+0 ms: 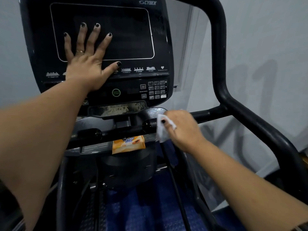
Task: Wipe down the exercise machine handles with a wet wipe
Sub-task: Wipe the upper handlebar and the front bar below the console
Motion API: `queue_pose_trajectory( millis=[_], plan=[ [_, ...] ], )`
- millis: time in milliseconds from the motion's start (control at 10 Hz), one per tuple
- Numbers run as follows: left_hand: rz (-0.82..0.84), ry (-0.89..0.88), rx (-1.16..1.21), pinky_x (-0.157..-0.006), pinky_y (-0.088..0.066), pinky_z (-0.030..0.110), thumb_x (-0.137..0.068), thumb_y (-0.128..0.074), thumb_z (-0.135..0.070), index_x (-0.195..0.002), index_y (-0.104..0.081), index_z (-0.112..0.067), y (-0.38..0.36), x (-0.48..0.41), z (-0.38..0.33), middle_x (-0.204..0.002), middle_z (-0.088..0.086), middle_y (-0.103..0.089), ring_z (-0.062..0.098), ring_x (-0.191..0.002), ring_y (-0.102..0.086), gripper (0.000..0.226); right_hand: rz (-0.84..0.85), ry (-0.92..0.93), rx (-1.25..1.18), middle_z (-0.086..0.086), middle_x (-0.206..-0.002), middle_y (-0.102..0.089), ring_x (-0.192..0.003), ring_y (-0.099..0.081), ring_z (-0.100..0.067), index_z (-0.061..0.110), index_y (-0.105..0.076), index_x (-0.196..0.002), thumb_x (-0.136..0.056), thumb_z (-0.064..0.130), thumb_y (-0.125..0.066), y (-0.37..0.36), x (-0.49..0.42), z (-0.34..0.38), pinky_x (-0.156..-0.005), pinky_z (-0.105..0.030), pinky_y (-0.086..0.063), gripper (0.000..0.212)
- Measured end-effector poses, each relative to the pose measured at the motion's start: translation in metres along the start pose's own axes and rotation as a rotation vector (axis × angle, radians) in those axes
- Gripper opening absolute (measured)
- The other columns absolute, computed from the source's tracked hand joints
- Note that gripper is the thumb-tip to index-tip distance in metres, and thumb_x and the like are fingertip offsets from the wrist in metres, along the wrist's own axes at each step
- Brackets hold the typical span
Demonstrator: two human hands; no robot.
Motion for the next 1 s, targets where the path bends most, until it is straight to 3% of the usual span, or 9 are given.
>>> queue_pose_trajectory(
  millis=[100,200,300,400,500,700,800,1000],
  plan=[
    [-0.002,-0.003,-0.004,-0.117,0.006,0.062,-0.091,-0.021,-0.074,-0.155,-0.003,-0.037,0.0,-0.001,-0.001,-0.165,-0.003,0.008,0.026,-0.151,0.015,0.076,0.056,-0.038,0.097,-0.004,-0.102,-0.058,-0.097,-0.053,-0.027,0.013,-0.057,-0.11,-0.099,0.05,-0.021,0.004,0.016,-0.032,-0.09,-0.038,-0.037,0.053],
    [-0.002,-0.007,0.0,-0.117,0.006,0.062,-0.091,-0.022,-0.074,-0.155,-0.003,-0.037,0.0,-0.002,-0.001,-0.165,-0.003,0.007,0.027,-0.151,0.014,0.076,0.199,-0.034,0.221,-0.007,-0.117,-0.056,-0.111,-0.051,-0.027,0.01,-0.05,-0.125,-0.089,0.033,-0.057,0.012,0.024,-0.057,-0.1,-0.035,-0.032,0.043],
    [-0.006,-0.009,-0.004,-0.117,0.005,0.062,-0.091,-0.022,-0.074,-0.155,-0.003,-0.037,0.0,-0.001,-0.001,-0.165,-0.002,0.008,0.027,-0.151,0.014,0.076,0.269,-0.13,0.313,-0.007,-0.11,-0.059,-0.101,-0.055,-0.028,0.012,-0.053,-0.116,-0.084,0.014,-0.062,0.017,0.014,-0.07,-0.087,-0.032,-0.036,0.033],
    [-0.003,-0.008,-0.007,-0.117,0.005,0.062,-0.091,-0.021,-0.074,-0.155,-0.002,-0.037,-0.001,-0.002,-0.001,-0.165,-0.002,0.008,0.027,-0.151,0.015,0.077,0.429,-0.288,0.365,-0.006,-0.096,-0.059,-0.082,-0.057,-0.027,0.014,-0.057,-0.101,-0.081,0.011,-0.063,0.017,-0.005,-0.083,-0.071,-0.034,-0.047,0.021],
    [-0.005,-0.006,-0.005,-0.117,0.005,0.062,-0.091,-0.021,-0.075,-0.155,-0.002,-0.037,-0.001,-0.001,-0.001,-0.165,-0.003,0.009,0.027,-0.151,0.015,0.077,0.579,-0.295,0.374,-0.003,-0.087,-0.06,-0.078,-0.057,-0.024,0.017,-0.063,-0.094,-0.076,0.014,-0.068,0.01,-0.016,-0.085,-0.069,-0.033,-0.05,0.019],
    [-0.014,-0.01,-0.008,-0.117,0.006,0.062,-0.091,-0.021,-0.075,-0.155,-0.001,-0.037,0.001,-0.001,-0.002,-0.165,-0.003,0.009,0.028,-0.151,0.014,0.077,0.964,-0.308,0.279,0.002,-0.075,-0.057,-0.072,-0.057,-0.02,0.021,-0.055,-0.071,-0.064,0.021,-0.087,-0.006,-0.033,-0.062,-0.059,-0.025,-0.044,0.033],
    [-0.02,-0.011,-0.019,-0.117,0.005,0.062,-0.091,-0.022,-0.074,-0.155,-0.001,-0.036,0.0,-0.002,-0.001,-0.165,-0.002,0.01,0.029,-0.151,0.013,0.077,1.016,-0.295,0.178,0.003,-0.07,-0.057,-0.07,-0.058,-0.019,0.02,-0.055,-0.068,-0.061,0.018,-0.088,-0.017,-0.04,-0.035,-0.057,-0.023,-0.045,0.034],
    [-0.017,-0.008,-0.028,-0.117,0.004,0.063,-0.091,-0.022,-0.074,-0.155,-0.001,-0.036,-0.001,-0.002,-0.002,-0.165,-0.002,0.01,0.029,-0.151,0.012,0.077,0.87,-0.158,0.199,0.003,-0.073,-0.059,-0.07,-0.059,-0.019,0.021,-0.052,-0.071,-0.063,0.022,-0.082,-0.024,-0.049,0.013,-0.057,-0.025,-0.045,0.031]
  ],
)
Point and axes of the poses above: each hand's wrist, its own x-axis away from the middle knuckle, its own y-axis out of the back of the hand, z = x × y, the point moved 7 cm from there along -x, towards the middle knuckle
